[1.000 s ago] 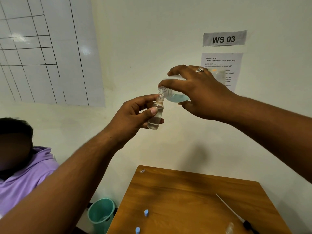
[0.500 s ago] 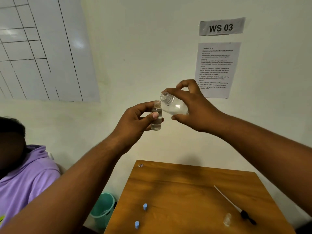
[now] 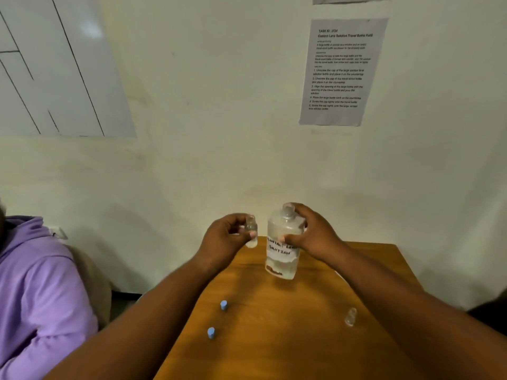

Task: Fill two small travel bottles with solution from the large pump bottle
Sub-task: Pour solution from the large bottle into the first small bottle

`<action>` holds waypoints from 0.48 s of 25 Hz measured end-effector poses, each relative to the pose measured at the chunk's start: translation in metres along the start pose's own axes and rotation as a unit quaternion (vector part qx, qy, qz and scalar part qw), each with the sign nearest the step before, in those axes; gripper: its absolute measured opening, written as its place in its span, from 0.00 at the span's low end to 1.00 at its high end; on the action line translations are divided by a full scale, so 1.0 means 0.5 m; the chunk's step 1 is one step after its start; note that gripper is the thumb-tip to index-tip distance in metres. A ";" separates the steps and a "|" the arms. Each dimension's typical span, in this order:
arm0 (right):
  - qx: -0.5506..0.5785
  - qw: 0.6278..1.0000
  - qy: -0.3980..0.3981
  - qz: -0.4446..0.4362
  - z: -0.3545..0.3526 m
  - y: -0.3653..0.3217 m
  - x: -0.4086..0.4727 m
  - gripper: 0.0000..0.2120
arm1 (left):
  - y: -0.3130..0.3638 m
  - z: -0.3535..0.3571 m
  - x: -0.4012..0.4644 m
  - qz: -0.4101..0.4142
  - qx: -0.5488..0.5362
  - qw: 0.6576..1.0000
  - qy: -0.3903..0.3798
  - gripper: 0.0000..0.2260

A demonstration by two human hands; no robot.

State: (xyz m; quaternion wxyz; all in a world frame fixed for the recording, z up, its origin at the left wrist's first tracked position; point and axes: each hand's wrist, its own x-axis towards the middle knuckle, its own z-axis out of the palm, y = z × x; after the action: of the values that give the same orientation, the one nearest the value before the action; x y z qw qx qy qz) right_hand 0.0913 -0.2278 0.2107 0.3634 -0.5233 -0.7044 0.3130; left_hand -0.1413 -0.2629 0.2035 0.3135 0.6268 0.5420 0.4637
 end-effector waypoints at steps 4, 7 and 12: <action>-0.025 0.996 0.010 0.081 0.047 0.120 -0.001 0.38 | -0.145 0.068 -0.002 -0.082 0.029 0.996 -0.034 0.11; -0.046 0.987 0.043 0.146 0.070 0.208 0.002 0.39 | -0.264 0.124 0.002 -0.131 0.057 0.989 -0.032 0.10; -0.071 0.973 0.071 0.207 0.101 0.330 0.013 0.32 | -0.409 0.190 0.014 -0.158 0.109 0.979 -0.062 0.12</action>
State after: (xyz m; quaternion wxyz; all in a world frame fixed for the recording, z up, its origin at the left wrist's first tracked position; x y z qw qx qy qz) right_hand 0.1318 -0.1825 0.0493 0.3019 -0.7031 -0.5738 0.2919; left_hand -0.1334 -0.2016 -0.0136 0.3455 0.5914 0.6612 0.3061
